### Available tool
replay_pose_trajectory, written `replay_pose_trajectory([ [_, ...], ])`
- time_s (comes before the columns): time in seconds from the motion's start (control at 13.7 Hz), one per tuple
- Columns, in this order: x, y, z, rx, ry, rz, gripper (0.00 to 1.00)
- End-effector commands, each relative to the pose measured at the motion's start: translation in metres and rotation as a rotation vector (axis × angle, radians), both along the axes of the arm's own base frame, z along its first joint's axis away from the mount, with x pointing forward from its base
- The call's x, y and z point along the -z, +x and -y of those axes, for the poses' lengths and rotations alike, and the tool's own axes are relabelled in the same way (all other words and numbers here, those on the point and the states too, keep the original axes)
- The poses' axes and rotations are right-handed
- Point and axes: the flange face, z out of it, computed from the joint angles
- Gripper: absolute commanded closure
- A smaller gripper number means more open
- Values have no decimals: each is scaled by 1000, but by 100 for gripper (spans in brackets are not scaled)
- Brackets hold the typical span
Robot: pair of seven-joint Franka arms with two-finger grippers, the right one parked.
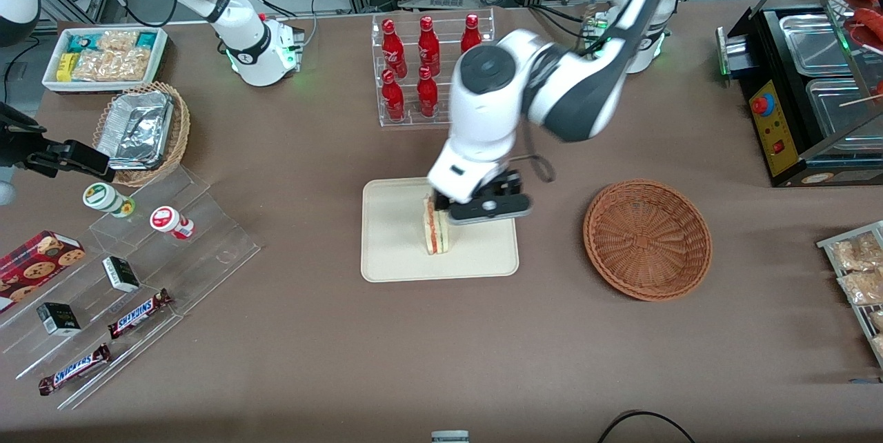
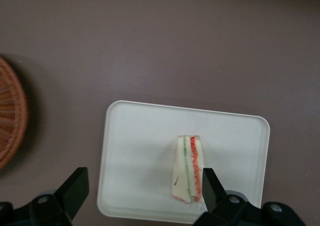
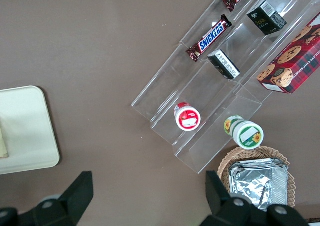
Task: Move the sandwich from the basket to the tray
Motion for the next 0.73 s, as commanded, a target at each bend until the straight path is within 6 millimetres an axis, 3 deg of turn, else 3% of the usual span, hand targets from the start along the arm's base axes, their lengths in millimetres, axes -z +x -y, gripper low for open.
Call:
replay_pose_trajectory([
  [0.0,-29,3,-37,-48,20,-5,0],
  [0.07,-35,1,-42,-55,29,-15,0],
  [0.22,-49,13,-74,-97,34,-21,0],
  [0.44,-87,24,-143,-75,54,-45,0],
  [0.66,-112,30,-204,-71,54,-71,0],
])
